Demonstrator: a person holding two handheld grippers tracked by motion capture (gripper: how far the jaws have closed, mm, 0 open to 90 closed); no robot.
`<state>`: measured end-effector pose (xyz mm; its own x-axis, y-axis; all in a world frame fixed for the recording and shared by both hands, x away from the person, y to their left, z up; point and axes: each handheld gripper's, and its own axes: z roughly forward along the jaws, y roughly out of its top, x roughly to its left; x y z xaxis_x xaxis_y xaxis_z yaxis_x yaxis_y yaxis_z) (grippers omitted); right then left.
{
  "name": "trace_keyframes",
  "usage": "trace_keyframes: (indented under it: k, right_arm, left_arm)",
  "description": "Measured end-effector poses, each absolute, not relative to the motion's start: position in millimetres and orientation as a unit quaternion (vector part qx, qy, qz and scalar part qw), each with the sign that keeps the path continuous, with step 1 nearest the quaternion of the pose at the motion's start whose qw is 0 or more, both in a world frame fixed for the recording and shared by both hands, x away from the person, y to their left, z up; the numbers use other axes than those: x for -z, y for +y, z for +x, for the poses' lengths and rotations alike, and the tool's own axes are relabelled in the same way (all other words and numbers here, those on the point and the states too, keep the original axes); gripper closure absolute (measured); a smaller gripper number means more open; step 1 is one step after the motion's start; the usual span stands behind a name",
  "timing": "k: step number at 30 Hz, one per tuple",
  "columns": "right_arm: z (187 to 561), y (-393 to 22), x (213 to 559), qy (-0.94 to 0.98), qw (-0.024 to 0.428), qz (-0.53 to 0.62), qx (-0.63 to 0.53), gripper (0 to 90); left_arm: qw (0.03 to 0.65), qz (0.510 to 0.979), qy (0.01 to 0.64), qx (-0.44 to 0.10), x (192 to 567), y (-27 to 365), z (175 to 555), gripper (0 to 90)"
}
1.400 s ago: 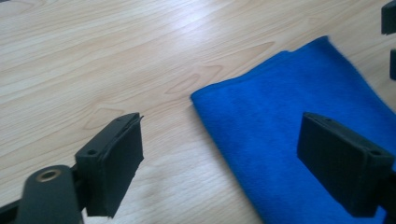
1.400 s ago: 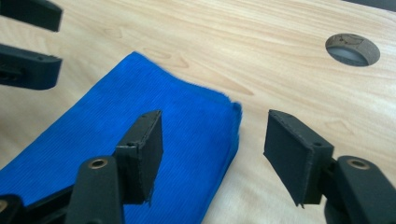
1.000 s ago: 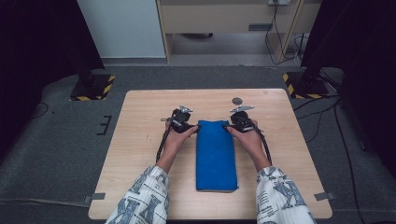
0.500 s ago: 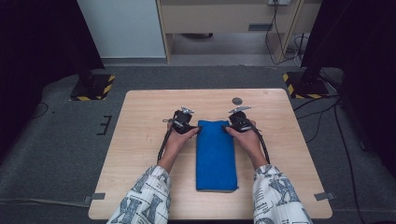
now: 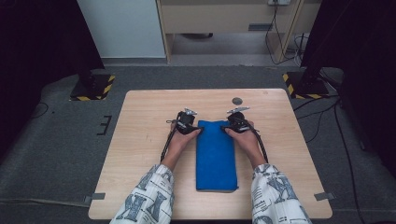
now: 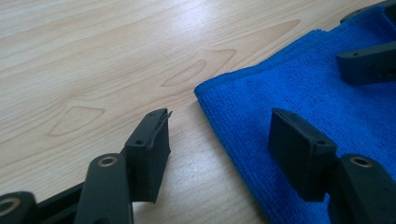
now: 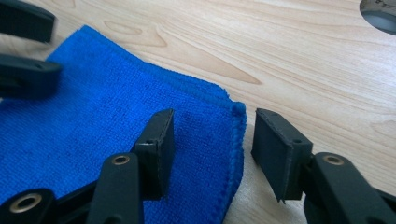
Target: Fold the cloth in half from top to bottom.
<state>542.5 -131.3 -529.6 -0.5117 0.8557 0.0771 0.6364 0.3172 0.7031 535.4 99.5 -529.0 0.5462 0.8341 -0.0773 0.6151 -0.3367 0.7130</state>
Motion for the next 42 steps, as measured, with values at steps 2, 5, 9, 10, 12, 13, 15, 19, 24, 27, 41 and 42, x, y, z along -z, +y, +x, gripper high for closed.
trace_keyframes:
  k: [2,5,9,10,12,13,15,19,24,27,41,42]
  right_arm:
    - [543.0,-132.5,529.2,0.795,0.154,0.471,-0.350,50.5]
    - [542.8,-133.4,529.1,0.796,0.152,0.468,-0.352,59.0]
    - [541.0,-132.2,529.7,0.798,0.146,0.462,-0.360,73.8]
    - [540.7,-131.9,529.9,0.798,0.145,0.460,-0.361,77.5]
    - [539.2,-131.1,529.5,0.797,0.142,0.457,-0.368,81.8]
    - [538.5,-131.9,528.1,0.793,0.142,0.458,-0.376,83.0]
    - [536.4,-135.0,524.1,0.783,0.138,0.460,-0.394,83.9]
    - [531.8,-141.5,515.7,0.776,0.140,0.459,-0.409,84.3]
    - [524.4,-144.0,499.2,0.763,0.146,0.457,-0.433,84.3]
    - [521.7,-143.5,493.1,0.759,0.148,0.454,-0.442,84.3]
    - [524.2,-138.7,475.2,0.754,0.166,0.435,-0.463,84.0]
    - [523.3,-138.3,474.7,0.753,0.166,0.435,-0.464,84.0]
  left_arm:
    - [0.356,0.804,0.449,-0.157,530.4,96.6,536.2,40.5]
    - [0.357,0.810,0.439,-0.152,529.4,91.0,536.0,48.1]
    - [0.361,0.817,0.427,-0.144,528.7,84.2,532.7,64.2]
    - [0.361,0.818,0.425,-0.143,528.5,82.8,531.9,68.1]
    - [0.360,0.820,0.420,-0.145,526.8,81.3,530.4,75.7]
    - [0.363,0.819,0.418,-0.148,525.5,81.4,529.9,79.1]
    - [0.376,0.813,0.417,-0.155,521.6,82.2,528.2,81.6]
    - [0.390,0.807,0.413,-0.161,510.6,83.7,524.2,82.0]
    - [0.403,0.800,0.412,-0.167,494.7,87.4,518.6,81.6]
    - [0.408,0.797,0.410,-0.171,488.4,89.9,517.9,81.6]
    - [0.429,0.788,0.399,-0.189,467.6,99.9,518.2,81.2]
    - [0.429,0.788,0.398,-0.189,467.1,100.5,516.5,81.2]
